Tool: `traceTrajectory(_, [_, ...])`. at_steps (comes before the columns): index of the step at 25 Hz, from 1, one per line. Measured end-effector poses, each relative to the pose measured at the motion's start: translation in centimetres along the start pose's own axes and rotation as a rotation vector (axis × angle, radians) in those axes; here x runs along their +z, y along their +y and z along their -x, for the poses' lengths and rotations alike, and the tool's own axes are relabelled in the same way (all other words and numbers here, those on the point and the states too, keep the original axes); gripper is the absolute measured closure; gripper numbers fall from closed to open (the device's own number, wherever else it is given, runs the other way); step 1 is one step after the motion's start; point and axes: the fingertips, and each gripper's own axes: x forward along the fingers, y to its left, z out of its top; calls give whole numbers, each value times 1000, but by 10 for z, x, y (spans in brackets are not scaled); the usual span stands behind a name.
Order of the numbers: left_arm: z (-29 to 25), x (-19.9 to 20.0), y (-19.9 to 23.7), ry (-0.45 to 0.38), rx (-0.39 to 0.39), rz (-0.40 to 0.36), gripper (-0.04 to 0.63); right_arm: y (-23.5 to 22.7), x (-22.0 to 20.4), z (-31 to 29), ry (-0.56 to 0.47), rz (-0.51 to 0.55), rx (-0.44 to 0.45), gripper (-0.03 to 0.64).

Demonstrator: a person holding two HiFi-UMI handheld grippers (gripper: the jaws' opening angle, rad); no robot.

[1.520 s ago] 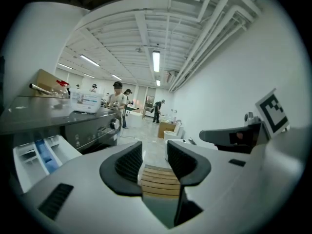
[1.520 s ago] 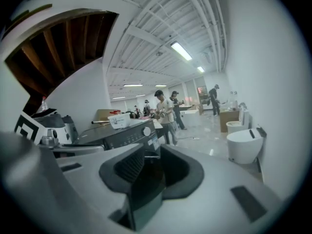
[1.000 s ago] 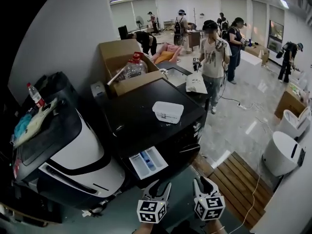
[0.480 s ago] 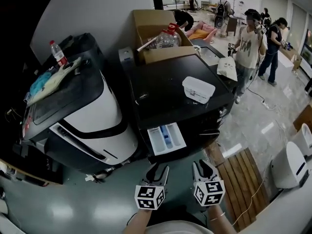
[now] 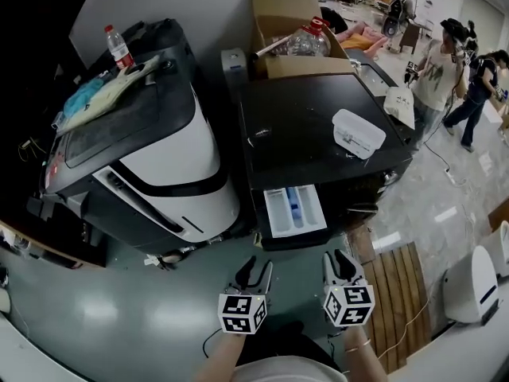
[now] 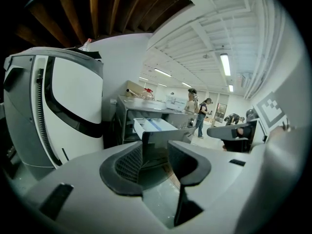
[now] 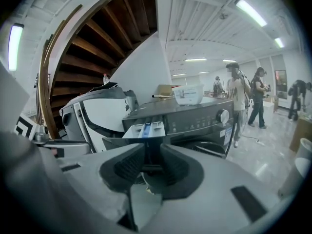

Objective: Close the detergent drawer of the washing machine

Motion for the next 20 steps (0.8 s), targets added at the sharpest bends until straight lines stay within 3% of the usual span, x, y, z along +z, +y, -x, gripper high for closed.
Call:
traceTrajectory(15, [16,-23,3,-13,102,15,442,-5,-31,0,54,20,75,529])
traceTrajectory(20, [14,-28,3,2,115,19,440,-14,-31,-1,55,24,64,529])
